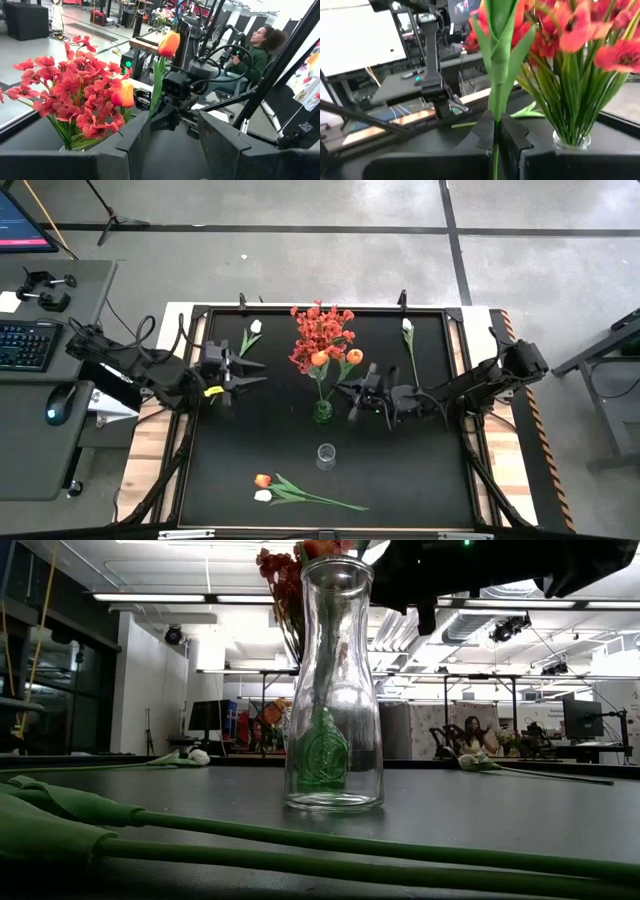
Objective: Sort flowers into vase by color
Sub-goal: Put the top orange tulip into the green flower vase
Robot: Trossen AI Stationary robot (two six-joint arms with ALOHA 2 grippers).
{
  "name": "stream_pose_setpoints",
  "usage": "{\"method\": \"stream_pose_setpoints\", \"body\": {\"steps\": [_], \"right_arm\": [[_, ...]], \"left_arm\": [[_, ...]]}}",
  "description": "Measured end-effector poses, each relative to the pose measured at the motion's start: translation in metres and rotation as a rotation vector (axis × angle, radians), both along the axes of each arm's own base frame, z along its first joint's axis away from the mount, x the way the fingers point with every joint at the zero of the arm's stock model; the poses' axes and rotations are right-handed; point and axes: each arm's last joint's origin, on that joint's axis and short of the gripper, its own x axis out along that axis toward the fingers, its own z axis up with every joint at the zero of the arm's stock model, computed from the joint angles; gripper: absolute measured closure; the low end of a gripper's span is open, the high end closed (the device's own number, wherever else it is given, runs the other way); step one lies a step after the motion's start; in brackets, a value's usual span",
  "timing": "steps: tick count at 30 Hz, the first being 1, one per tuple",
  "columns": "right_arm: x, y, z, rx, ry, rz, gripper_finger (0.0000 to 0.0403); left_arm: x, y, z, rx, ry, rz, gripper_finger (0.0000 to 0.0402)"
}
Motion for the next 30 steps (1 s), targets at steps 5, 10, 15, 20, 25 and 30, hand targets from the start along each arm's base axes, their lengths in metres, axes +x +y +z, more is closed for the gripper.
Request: {"method": "stream_pose_setpoints", "body": {"steps": [5, 10, 15, 20, 25, 30], "right_arm": [[0.0, 0.0, -0.006, -0.013, 0.062, -0.003, 0.0403], [0.0, -0.001, -0.011, -0.007, 0.109, -0.009, 0.0403], [0.0, -0.001, -0.013, -0.027, 0.134, 0.019, 0.0402], [0.003, 0.0, -0.01, -0.028, 0.145, 0.028, 0.0358], [0.012, 0.002, -0.002, -0.047, 0.228, 0.027, 0.0278], [0.021, 0.009, 0.013, -0.101, 0.314, 0.044, 0.0216]], "left_arm": [[0.002, -0.001, -0.002, 0.005, 0.009, 0.0, 0.025], [0.004, -0.002, -0.002, 0.014, 0.015, -0.001, 0.025], [0.003, -0.001, -0.004, 0.038, 0.035, -0.002, 0.025], [0.003, -0.001, -0.004, 0.05, 0.042, -0.003, 0.025], [0.003, -0.001, -0.007, 0.061, 0.065, -0.004, 0.025], [0.002, -0.001, -0.009, 0.071, 0.088, -0.004, 0.025]]}}
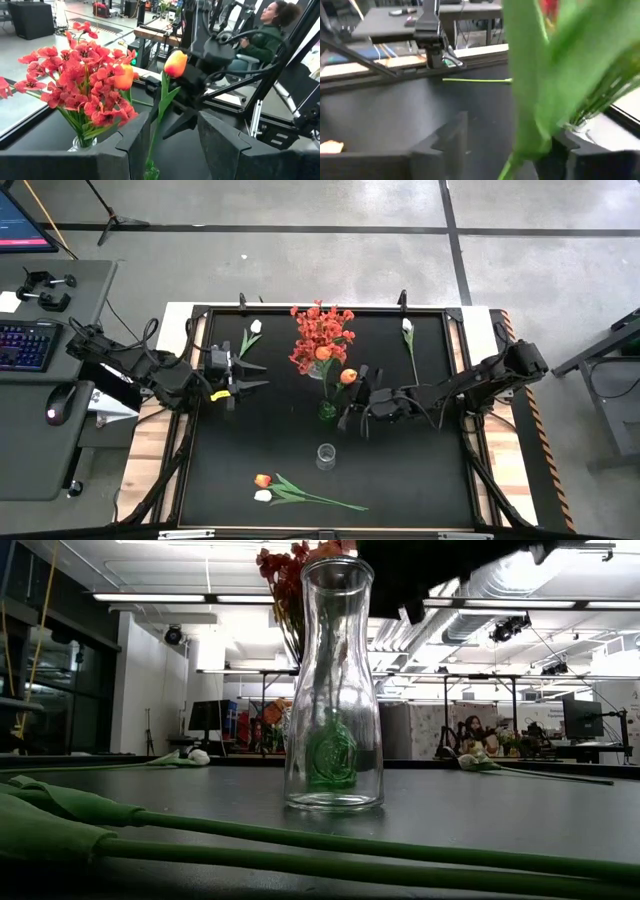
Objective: Sort flowers into vase by color
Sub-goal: Put the top orange tulip into the green flower vase, then put the orange tulip into the green flower vase
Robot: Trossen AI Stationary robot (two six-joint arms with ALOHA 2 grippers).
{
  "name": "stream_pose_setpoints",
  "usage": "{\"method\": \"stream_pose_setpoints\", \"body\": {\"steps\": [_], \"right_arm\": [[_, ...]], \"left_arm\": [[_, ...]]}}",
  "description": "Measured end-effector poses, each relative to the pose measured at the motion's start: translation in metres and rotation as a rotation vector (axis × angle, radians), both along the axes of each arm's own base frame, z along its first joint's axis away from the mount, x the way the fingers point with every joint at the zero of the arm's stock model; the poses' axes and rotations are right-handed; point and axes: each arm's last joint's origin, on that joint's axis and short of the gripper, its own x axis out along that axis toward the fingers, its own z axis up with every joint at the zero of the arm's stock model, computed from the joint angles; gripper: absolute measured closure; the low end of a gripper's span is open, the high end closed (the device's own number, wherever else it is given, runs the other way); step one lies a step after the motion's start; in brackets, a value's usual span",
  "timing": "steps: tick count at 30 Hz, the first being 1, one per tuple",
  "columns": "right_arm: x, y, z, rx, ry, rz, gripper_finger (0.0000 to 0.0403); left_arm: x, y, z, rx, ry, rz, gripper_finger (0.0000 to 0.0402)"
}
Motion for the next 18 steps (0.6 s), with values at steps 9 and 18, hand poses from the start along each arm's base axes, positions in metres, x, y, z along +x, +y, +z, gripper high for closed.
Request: {"method": "stream_pose_setpoints", "body": {"steps": [9, 18], "right_arm": [[0.002, 0.013, 0.023, 0.0, 0.291, -0.001, 0.0174], [-0.03, 0.016, 0.031, 0.076, 0.556, 0.053, 0.0176]], "left_arm": [[0.0, 0.0, -0.001, 0.003, 0.006, 0.0, 0.025], [-0.012, 0.005, -0.001, 0.003, 0.035, 0.002, 0.025]]}}
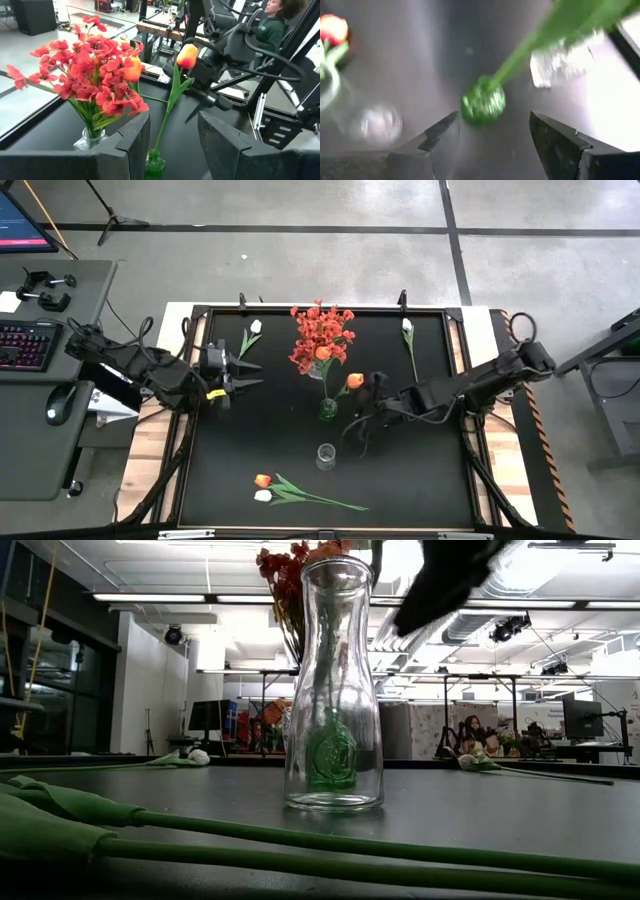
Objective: Sort flowers into vase by color
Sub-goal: Put the orange tulip into the green flower vase
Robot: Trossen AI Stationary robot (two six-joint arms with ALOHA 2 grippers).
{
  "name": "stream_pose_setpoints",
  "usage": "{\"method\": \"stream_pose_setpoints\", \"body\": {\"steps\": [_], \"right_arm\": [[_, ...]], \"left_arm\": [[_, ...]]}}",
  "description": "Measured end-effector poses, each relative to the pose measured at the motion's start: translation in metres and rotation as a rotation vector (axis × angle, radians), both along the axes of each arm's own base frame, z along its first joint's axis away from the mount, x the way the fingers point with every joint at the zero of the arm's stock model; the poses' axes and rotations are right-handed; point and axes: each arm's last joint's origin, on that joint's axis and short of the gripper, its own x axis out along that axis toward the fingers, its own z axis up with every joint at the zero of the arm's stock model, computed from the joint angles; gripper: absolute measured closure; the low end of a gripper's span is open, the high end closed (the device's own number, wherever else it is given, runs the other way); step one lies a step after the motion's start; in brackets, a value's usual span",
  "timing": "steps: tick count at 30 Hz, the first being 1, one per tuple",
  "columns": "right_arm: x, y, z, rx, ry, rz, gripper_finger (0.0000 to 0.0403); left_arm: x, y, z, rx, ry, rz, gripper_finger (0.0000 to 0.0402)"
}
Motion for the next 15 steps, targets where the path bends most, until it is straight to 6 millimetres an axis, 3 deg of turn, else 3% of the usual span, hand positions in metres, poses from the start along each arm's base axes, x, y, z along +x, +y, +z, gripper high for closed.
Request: {"method": "stream_pose_setpoints", "body": {"steps": [9, 15], "right_arm": [[-0.063, 0.016, 0.03, 0.125, 0.058, -0.057, 0.0176], [-0.07, 0.058, 0.028, 0.341, 0.04, 0.026, 0.0176]], "left_arm": [[-0.003, -0.002, -0.012, -0.081, 0.117, -0.071, 0.025], [0.008, -0.014, -0.031, -0.158, 0.279, -0.141, 0.025]]}}
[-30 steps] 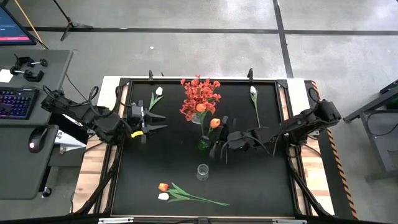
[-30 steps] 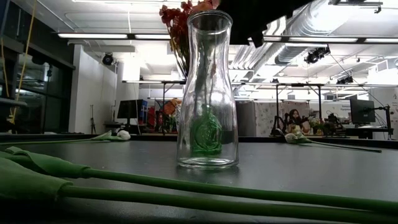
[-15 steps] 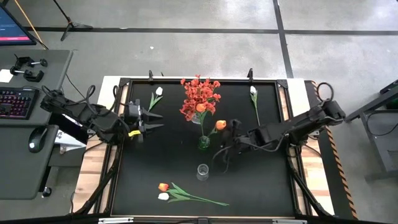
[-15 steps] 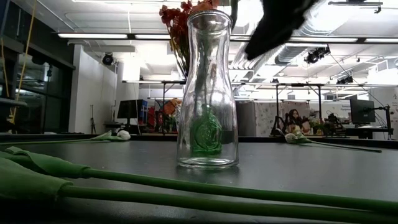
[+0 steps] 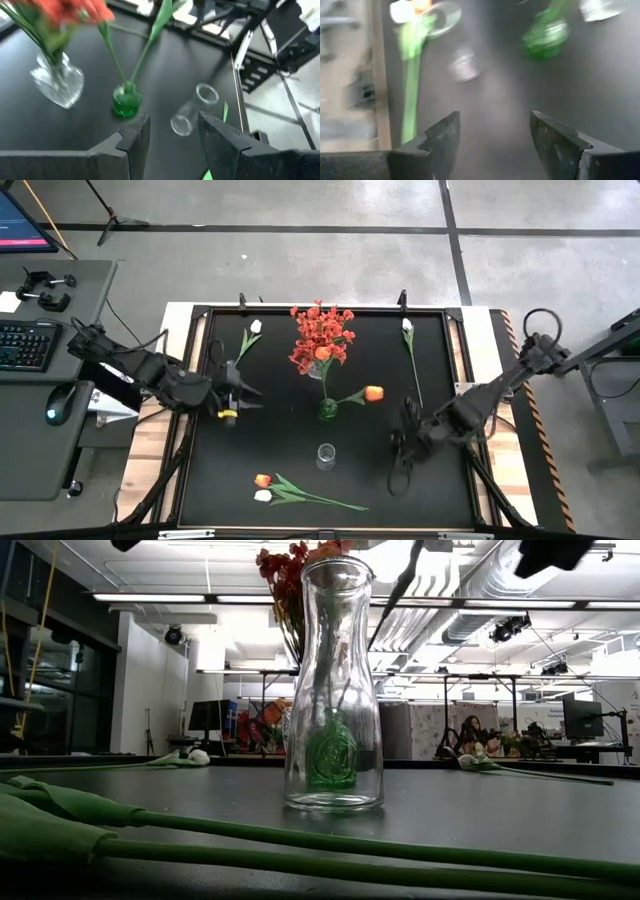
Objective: Sort flowers into vase by color
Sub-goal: Put the orange tulip into the green flower vase
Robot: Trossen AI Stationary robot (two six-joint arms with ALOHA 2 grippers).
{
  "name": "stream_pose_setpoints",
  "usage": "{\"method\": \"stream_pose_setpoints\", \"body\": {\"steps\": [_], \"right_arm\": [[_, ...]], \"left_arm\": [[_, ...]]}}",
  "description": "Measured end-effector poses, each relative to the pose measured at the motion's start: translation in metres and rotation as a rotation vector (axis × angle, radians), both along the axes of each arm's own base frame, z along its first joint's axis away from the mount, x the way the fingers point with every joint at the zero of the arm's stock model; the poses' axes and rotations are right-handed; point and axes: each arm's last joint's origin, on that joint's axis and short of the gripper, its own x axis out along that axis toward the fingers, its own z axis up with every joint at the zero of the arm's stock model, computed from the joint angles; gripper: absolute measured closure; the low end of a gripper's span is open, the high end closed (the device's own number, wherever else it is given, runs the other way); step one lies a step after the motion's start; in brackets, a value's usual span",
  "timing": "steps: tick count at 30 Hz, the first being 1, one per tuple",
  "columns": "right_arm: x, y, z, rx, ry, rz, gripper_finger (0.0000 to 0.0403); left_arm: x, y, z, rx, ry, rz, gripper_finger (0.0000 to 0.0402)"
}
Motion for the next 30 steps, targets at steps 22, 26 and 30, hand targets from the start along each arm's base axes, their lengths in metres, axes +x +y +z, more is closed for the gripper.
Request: {"method": "stream_pose_setpoints", "body": {"steps": [22, 26, 30], "right_arm": [[0.118, 0.12, -0.1, 0.108, -0.096, 0.259, 0.0176], [0.146, 0.132, -0.106, 0.045, -0.081, 0.203, 0.0176], [0.17, 0.14, -0.114, -0.014, -0.031, 0.164, 0.0176]], "left_arm": [[-0.003, -0.054, -0.023, -0.009, -0.014, -0.068, 0.025], [-0.01, -0.063, -0.044, -0.059, -0.025, -0.138, 0.025], [-0.021, -0.07, -0.062, -0.099, -0.02, -0.228, 0.025]]}}
